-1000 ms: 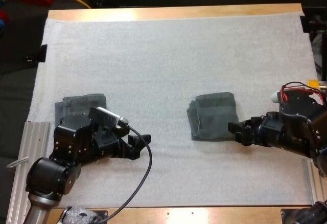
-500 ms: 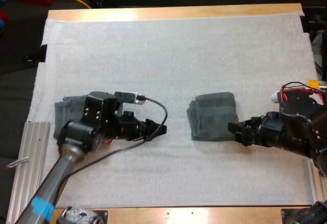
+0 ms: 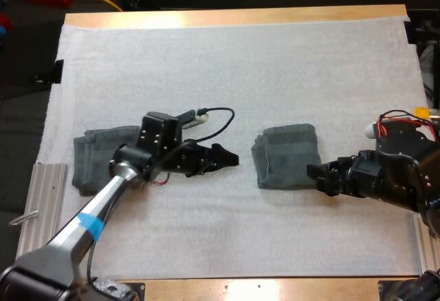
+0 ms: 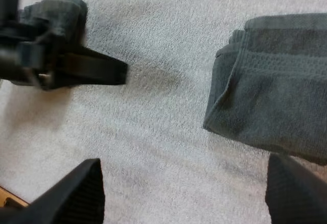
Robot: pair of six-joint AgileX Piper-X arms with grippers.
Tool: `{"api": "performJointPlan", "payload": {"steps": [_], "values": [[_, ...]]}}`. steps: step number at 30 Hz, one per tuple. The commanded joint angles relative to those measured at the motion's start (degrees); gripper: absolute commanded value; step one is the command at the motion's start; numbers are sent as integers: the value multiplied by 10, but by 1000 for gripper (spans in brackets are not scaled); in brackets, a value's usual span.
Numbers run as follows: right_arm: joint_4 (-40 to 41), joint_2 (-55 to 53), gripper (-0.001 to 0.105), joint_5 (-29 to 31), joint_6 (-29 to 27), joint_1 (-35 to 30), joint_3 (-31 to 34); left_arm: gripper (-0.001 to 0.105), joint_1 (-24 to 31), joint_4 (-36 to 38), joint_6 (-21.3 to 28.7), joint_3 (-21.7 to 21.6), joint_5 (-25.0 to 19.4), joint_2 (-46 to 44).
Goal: Pick towel from pile, fold and stack
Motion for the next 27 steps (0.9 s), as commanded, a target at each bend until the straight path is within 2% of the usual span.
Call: {"api": "performJointPlan", "payload": {"steps": [1,5,13,21,27], "values": [[0,-2,65,4,-2,-1,-2,71,-8,-22,-24,-4,7,8],[0,-2,65,4,-2,-1,-2,71,-29,-72,-71,-4,11,50],[0,-2,65,4,-2,-1,-2,71,-43,-147,-133,-10,19,104],[0,-2,65,4,-2,-1,-2,71,-53,-127,-132,-69,22,148],[0,-2,65,4,-2,-1,-2,70,-74,-90,-130,-106,-14,170]]}}
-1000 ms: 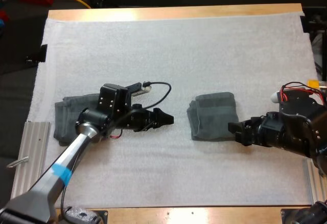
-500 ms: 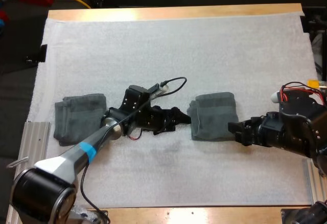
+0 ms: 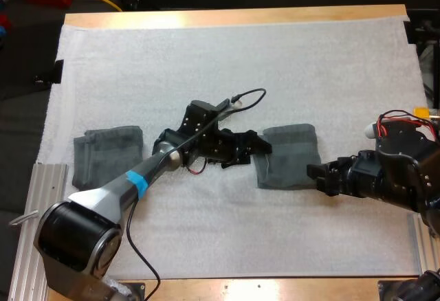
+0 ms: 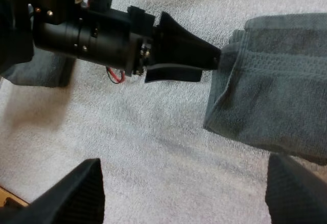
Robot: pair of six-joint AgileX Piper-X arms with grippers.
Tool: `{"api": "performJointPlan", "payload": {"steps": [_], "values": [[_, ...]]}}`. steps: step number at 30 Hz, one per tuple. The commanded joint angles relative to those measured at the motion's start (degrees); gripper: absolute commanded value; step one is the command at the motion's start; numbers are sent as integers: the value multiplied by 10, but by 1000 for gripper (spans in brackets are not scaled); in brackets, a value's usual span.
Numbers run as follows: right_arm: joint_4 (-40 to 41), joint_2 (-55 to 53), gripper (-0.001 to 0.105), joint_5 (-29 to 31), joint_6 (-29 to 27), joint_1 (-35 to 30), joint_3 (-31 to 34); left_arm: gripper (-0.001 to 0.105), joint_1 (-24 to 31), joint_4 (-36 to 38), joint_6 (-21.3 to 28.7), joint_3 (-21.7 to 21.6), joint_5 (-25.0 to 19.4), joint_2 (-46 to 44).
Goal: Pick towel from pile, fold and stack
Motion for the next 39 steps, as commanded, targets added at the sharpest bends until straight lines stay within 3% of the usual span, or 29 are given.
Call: {"api": "performJointPlan", "payload": {"steps": [1,5,12,18,26,36,39], "values": [[0,-2,65,4,-2,-1,-2,70,-3,17,3,-7,-21,2],[0,-2,65,4,-2,-1,-2,69,-9,59,18,-13,-58,4],[0,-2,65,4,-2,-1,-2,69,-29,62,20,-13,-78,8],[0,-2,65,4,-2,-1,-2,69,-55,69,12,-31,-67,30],[0,-2,65,4,-2,-1,-2,69,-83,113,8,-96,-26,69],[0,-2,65,4,-2,-1,-2,68,-84,87,-27,-107,25,82],[0,-2,65,4,-2,-1,-2,51,-84,87,-27,-107,19,82]]}}
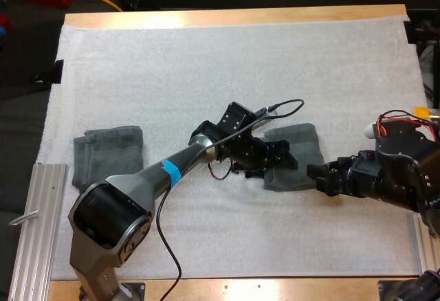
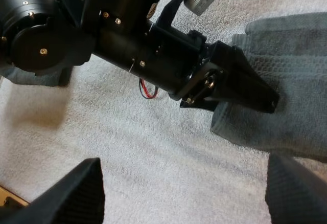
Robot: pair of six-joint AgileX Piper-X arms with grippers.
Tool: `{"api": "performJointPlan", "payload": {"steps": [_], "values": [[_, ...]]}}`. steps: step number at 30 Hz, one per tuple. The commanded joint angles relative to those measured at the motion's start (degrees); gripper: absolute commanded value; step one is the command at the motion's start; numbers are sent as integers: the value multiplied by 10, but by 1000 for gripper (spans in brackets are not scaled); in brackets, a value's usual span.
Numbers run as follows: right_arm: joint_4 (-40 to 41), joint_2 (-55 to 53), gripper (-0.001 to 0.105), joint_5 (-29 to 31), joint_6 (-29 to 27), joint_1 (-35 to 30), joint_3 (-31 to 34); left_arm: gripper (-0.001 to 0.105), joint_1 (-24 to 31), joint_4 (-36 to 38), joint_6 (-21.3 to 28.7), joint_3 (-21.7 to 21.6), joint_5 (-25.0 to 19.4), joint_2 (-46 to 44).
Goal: Pick towel from pile, fold and stack
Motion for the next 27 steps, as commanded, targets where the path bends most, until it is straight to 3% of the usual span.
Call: {"api": "performJointPlan", "payload": {"steps": [1,5,7,12,18,27], "values": [[0,-2,65,4,-2,-1,-2,40,-6,-4,-4,-4,5,-1],[0,-2,65,4,-2,-1,-2,9,-14,0,10,-4,-20,-2],[0,-2,65,4,-2,-1,-2,0,-20,2,30,-4,-25,-4],[0,-2,65,4,-2,-1,-2,0,-23,25,106,-4,-23,-9],[-3,-2,65,-1,-2,-1,-2,0,-3,92,214,-4,-55,-48],[-79,-2,65,-5,22,-1,-2,0,83,220,332,-4,-80,-115]]}}
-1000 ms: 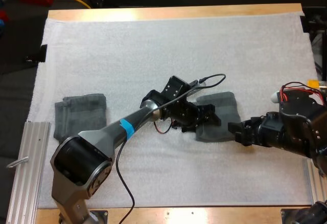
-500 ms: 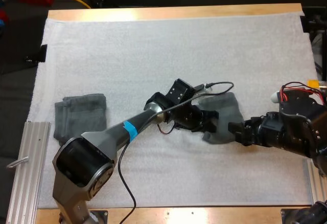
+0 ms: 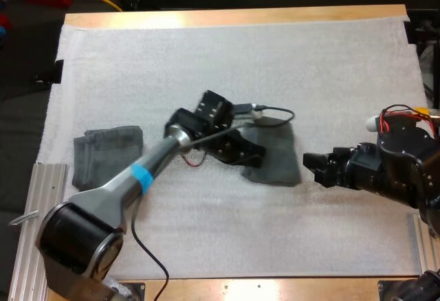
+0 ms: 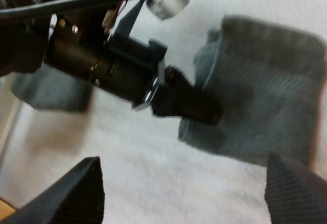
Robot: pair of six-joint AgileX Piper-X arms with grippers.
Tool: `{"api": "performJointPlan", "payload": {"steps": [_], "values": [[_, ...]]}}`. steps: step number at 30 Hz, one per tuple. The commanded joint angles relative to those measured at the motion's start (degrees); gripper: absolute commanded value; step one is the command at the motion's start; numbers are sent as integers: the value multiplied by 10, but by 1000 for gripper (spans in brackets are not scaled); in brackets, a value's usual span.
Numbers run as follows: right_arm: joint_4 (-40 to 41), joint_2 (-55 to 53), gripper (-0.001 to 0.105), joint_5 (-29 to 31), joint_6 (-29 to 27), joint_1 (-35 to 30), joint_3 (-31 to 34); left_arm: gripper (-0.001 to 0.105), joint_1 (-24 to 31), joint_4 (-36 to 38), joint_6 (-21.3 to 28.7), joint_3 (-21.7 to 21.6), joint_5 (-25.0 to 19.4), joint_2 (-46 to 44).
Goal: Pick towel from pile, fold and stack
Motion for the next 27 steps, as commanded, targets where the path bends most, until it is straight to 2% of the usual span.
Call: {"api": "performJointPlan", "payload": {"steps": [1,4,7,9,16,19,20,24,27], "values": [[-12,-2,65,-4,2,-1,-2,0,7,30,30,-4,-22,-15],[-9,-2,65,-4,2,-1,-2,0,38,89,84,-4,-55,-40],[-4,0,65,-8,2,-1,-2,0,85,176,169,-4,-122,-88],[-4,0,65,-8,2,-1,-1,0,107,204,194,-4,-127,-112],[-3,0,65,-8,2,-1,-1,0,186,263,237,-4,-168,-165],[-3,0,65,-13,2,-1,-1,0,210,284,259,-7,-214,-180],[-3,0,65,-13,2,-1,-1,0,226,296,268,-13,-243,-187],[-3,0,65,-13,2,-1,-1,0,250,302,273,-24,-259,-191],[-3,0,65,-25,2,-1,-1,0,270,310,280,-24,-304,-191]]}}
